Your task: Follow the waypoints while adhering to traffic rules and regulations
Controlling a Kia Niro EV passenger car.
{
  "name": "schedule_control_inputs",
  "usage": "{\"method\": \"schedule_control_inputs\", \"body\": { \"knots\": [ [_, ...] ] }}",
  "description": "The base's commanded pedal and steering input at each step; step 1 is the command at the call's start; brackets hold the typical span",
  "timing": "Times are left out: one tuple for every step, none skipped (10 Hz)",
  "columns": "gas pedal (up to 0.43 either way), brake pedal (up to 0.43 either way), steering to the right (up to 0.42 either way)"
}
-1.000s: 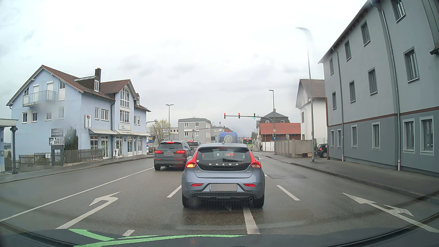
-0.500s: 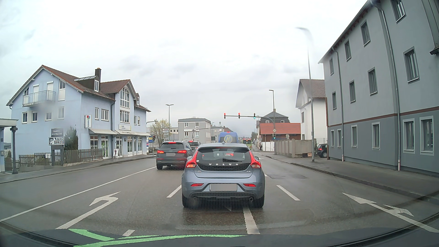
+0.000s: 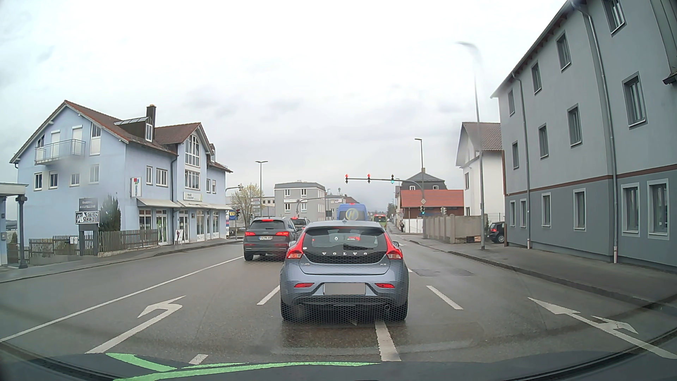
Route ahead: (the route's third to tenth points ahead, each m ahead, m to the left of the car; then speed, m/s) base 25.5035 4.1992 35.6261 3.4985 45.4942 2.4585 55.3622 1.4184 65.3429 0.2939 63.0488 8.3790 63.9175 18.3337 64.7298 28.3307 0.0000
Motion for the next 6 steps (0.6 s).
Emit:
{"method": "schedule_control_inputs", "body": {
  "knots": [
    [0.0,0.244,0.003],
    [0.0,0.244,0.003],
    [0.0,0.244,0.003],
    [0.0,0.244,0.003],
    [0.0,0.244,0.003],
    [0.0,0.244,0.003]
  ]
}}
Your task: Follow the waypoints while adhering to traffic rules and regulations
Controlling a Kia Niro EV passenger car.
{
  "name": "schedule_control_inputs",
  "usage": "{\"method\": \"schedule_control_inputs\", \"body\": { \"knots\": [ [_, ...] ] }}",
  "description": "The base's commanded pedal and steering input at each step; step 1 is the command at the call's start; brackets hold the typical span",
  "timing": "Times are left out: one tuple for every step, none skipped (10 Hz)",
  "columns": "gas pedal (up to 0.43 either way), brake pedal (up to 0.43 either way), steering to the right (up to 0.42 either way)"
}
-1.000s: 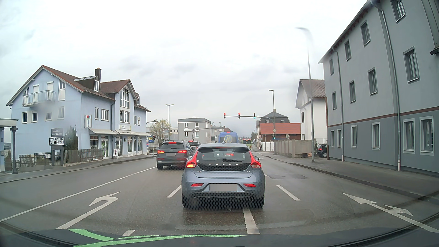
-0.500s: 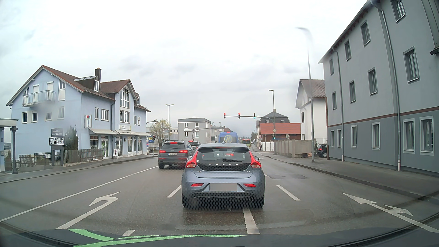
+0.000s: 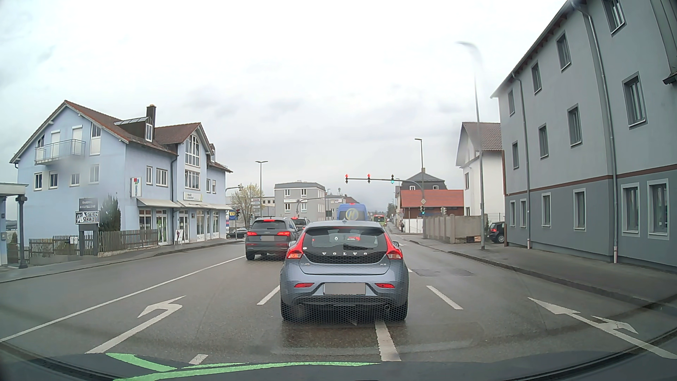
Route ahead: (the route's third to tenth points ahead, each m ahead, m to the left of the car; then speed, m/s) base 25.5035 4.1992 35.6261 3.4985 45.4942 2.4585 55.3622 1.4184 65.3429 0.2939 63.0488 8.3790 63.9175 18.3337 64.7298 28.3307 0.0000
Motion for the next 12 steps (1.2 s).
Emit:
{"method": "schedule_control_inputs", "body": {
  "knots": [
    [0.0,0.244,0.003],
    [0.0,0.244,0.003],
    [0.0,0.244,0.003],
    [0.0,0.244,0.003],
    [0.0,0.244,0.003],
    [0.0,0.244,0.003],
    [0.0,0.244,0.003],
    [0.0,0.244,0.003],
    [0.0,0.244,0.003],
    [0.0,0.25,0.003],
    [0.0,0.25,0.003],
    [0.0,0.244,0.003]
  ]
}}
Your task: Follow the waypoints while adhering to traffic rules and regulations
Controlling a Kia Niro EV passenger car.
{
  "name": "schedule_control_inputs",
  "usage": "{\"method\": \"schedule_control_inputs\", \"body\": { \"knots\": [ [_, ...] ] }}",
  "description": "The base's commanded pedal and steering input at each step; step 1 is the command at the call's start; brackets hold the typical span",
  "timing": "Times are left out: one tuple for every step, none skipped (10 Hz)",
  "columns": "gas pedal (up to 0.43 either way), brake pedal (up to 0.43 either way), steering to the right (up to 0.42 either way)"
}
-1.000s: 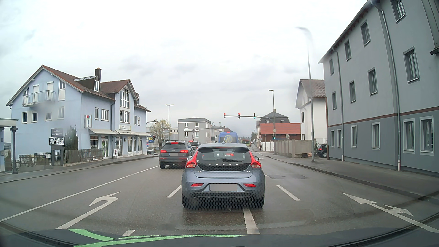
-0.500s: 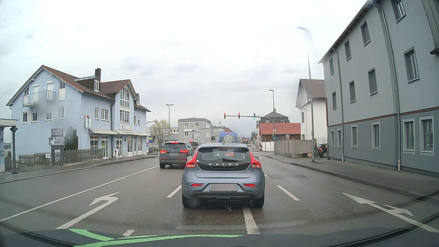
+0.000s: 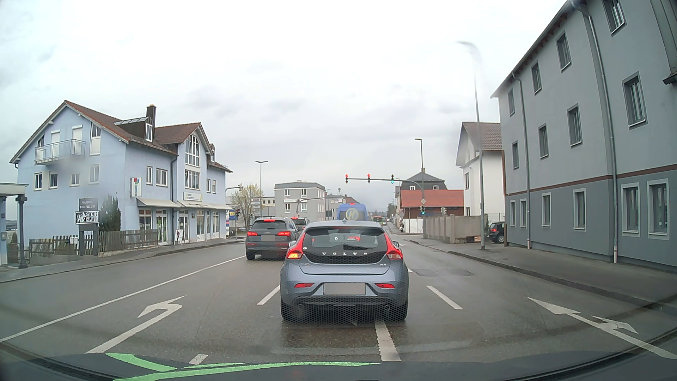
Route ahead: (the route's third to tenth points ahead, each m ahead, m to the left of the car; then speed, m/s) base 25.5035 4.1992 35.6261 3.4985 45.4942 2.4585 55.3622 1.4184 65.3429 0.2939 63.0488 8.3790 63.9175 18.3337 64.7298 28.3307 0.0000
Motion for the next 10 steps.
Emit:
{"method": "schedule_control_inputs", "body": {
  "knots": [
    [0.0,0.25,0.003],
    [0.0,0.25,0.003],
    [0.0,0.244,0.003],
    [0.0,0.244,0.003],
    [0.0,0.25,0.003],
    [0.0,0.25,0.003],
    [0.0,0.25,0.003],
    [0.0,0.25,0.003],
    [0.0,0.25,0.003],
    [0.0,0.25,0.003]
  ]
}}
